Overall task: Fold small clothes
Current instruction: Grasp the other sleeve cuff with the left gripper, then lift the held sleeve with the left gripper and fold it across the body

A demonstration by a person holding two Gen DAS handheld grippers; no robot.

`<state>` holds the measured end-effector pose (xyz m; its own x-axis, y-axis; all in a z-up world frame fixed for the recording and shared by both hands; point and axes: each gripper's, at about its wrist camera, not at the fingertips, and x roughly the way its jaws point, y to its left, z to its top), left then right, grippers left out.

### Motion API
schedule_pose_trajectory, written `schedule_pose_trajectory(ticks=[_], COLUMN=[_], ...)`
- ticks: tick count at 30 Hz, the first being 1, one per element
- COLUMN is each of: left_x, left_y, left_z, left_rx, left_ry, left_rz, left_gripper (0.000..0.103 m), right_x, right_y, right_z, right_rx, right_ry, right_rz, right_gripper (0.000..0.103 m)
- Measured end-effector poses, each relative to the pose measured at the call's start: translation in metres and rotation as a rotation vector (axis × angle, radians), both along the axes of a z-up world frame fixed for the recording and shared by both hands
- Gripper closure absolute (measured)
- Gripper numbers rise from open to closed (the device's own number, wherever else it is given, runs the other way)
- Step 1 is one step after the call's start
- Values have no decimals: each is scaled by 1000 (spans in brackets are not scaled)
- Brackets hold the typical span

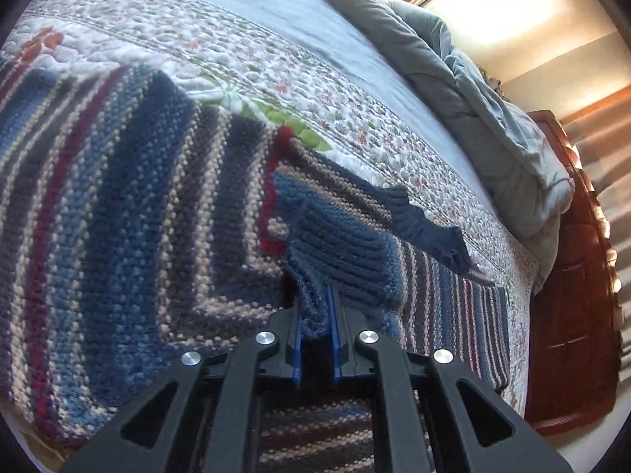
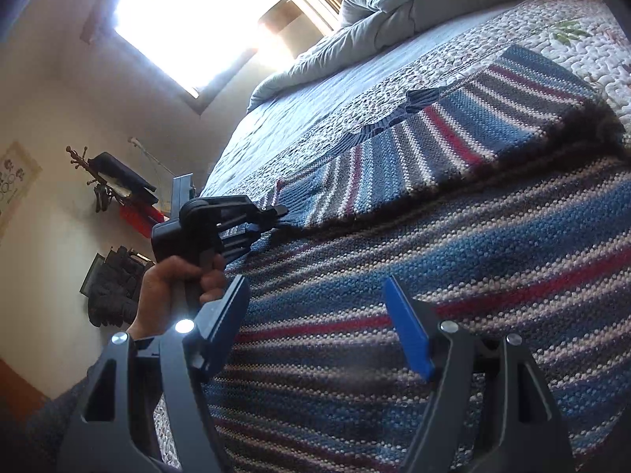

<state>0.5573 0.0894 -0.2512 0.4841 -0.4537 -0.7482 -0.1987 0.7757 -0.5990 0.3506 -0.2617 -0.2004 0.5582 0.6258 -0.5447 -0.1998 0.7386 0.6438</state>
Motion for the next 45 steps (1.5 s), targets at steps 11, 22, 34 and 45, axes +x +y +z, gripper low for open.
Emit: schedule_pose_trajectory(ticks=[11, 22, 34, 45], left_x=[-23, -35, -127, -116], left_y=[-17, 7, 236, 393], left_z=[54, 24, 60, 6], left_rx=[-21, -47, -18, -5], left_ry=[-164, -73, -151, -43], left_rz=[7, 54, 452, 659], left_gripper=[34, 32, 16, 16], right_x=[-1, 1, -6, -11], right_y=[0, 2, 26, 51], right_z=[-2, -4, -8, -22], right_rx=[3, -5, -62, -153], right_ry=[0, 11, -6, -45], right_rz=[4, 13, 62, 107], right_gripper=[32, 32, 32, 32])
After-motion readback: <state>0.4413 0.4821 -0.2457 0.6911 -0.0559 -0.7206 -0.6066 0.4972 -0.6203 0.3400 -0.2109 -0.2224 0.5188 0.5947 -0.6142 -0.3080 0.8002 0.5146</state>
